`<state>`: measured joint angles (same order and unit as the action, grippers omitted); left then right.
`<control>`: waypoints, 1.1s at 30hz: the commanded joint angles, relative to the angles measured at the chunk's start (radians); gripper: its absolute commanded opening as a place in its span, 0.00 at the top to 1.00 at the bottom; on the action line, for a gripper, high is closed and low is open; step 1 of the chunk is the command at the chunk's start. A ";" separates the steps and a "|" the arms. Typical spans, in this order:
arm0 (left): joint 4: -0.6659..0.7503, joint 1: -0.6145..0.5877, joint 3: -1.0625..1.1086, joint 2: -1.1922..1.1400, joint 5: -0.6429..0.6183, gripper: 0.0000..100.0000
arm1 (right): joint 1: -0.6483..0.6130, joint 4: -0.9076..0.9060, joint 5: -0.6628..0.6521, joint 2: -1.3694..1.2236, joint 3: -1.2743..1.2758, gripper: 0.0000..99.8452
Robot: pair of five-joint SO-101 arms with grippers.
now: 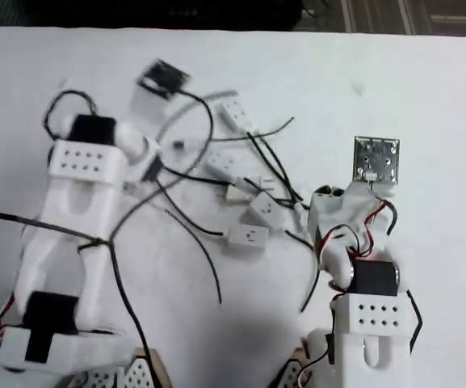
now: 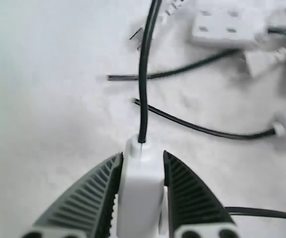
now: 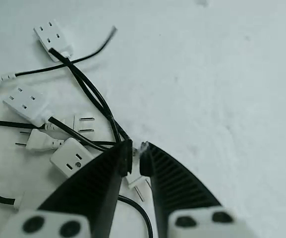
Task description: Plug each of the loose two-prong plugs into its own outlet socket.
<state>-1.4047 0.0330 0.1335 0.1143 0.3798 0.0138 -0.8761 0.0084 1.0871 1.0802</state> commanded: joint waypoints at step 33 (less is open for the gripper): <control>0.011 -0.022 -1.754 -1.322 -0.239 0.76 | -0.012 -0.004 0.000 0.010 -0.040 0.97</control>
<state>-1.4062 0.0146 -1.4730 -1.1577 0.1741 0.0123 -0.8761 0.0084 1.0871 1.0802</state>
